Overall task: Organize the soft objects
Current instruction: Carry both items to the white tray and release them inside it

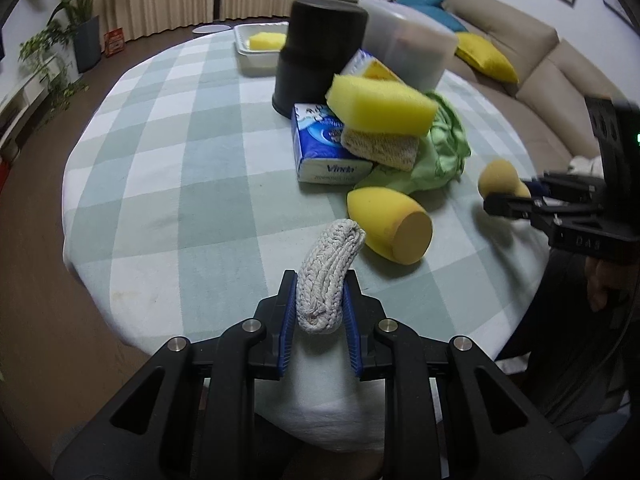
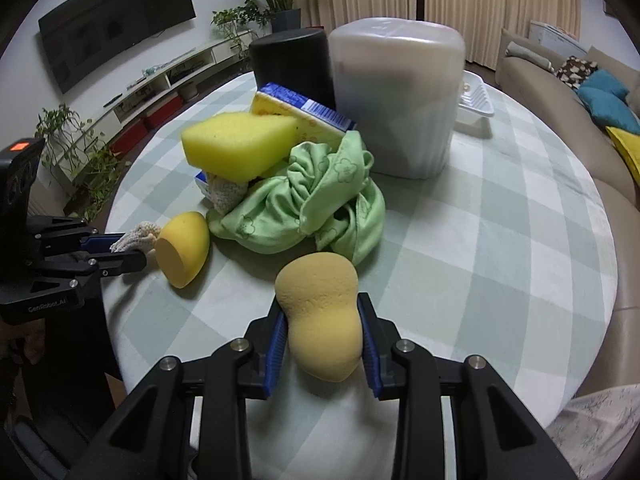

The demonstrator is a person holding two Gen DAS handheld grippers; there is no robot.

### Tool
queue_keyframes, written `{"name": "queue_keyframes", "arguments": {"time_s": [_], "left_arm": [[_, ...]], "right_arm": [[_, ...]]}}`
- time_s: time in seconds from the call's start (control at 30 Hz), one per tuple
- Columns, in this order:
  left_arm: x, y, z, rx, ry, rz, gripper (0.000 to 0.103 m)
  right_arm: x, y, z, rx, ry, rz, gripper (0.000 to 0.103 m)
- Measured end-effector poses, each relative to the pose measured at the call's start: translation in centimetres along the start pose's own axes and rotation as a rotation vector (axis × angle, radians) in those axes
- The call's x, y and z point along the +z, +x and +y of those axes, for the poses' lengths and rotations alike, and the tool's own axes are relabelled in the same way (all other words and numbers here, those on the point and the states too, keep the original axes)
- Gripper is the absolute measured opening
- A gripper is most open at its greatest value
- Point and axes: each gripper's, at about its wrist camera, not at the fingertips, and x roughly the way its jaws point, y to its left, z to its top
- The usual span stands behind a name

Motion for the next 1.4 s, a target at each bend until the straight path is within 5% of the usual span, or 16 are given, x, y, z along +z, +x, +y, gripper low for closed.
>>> {"name": "queue_keyframes", "arguments": {"time_s": [0.3,0.67,0.83,1.0,1.4], "left_arm": [[1.4,-4.2,-1.3,-0.014,0.010,-0.091,0.020],[9.0,-11.4,-0.4,0.025,0.065,-0.258,0.020],[16.0,-14.0,-0.2,0.098,0.157,-0.328,0.020],[22.9,-14.0,0.5,0.156,0.213,-0.317,0.020],[33.9,-4.1,1.6,0.199,0.256,-0.169,0.020]], "right_arm": [[-1.6,-3.9,-0.7,0.030,0.075,-0.022,0.035],[1.6,-13.8,-4.1,-0.041,0.060,-0.146,0.035],[6.5,-18.4,-6.6,-0.128,-0.004,-0.223,0.035],[13.6,-21.2,-9.6,-0.196,-0.044,-0.277,0.036],[27.7,-17.3,-15.5,-0.278,-0.066,-0.221,0.036]]}}
